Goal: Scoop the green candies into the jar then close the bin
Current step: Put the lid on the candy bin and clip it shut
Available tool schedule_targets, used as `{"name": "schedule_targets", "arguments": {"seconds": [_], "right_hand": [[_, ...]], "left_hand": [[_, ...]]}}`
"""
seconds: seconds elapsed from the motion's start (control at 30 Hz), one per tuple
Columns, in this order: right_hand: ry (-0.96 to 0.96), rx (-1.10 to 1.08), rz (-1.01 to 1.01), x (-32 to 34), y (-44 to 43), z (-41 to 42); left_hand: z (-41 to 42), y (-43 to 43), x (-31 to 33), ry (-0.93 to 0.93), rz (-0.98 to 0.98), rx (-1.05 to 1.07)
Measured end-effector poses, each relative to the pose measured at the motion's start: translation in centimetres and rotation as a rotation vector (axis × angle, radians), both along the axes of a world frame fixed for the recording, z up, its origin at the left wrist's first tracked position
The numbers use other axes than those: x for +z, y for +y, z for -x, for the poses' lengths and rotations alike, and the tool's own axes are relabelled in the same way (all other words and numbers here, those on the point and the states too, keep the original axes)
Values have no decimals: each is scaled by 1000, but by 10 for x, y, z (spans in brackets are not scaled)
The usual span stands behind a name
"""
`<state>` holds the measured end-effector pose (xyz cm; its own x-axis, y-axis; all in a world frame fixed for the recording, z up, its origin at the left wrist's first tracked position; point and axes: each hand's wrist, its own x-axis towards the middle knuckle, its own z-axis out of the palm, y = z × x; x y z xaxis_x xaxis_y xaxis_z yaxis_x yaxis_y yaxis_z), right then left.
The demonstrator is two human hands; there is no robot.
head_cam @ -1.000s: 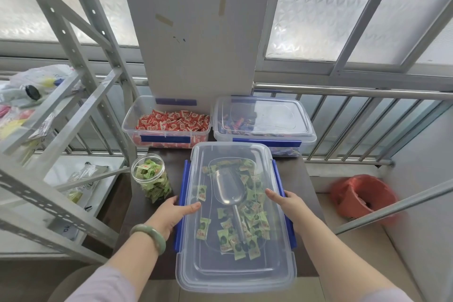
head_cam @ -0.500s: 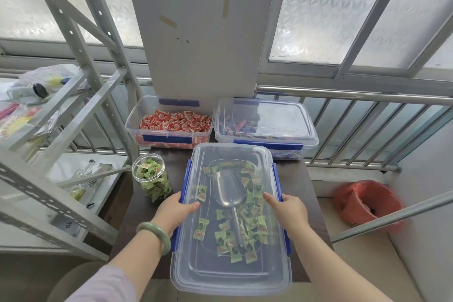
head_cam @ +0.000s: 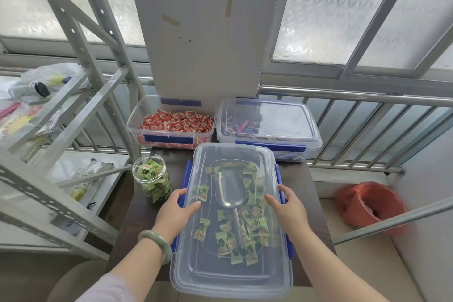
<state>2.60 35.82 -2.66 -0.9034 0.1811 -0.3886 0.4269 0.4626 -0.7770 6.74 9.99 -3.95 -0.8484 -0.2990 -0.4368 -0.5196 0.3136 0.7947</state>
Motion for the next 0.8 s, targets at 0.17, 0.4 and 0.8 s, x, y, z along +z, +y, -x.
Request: {"name": "schedule_targets", "arguments": {"seconds": [0.17,0.4,0.8], "right_hand": [[-114,-77,115,2,3,14],[-224,-60,212,-7,4,33],[-46,19,-183,-11,-6,31]], "left_hand": [[5,-7,-5,-65,-151,74],[28,-11,-4,-99,-243,82],[26,-9,-6,-52,-29,22]]}}
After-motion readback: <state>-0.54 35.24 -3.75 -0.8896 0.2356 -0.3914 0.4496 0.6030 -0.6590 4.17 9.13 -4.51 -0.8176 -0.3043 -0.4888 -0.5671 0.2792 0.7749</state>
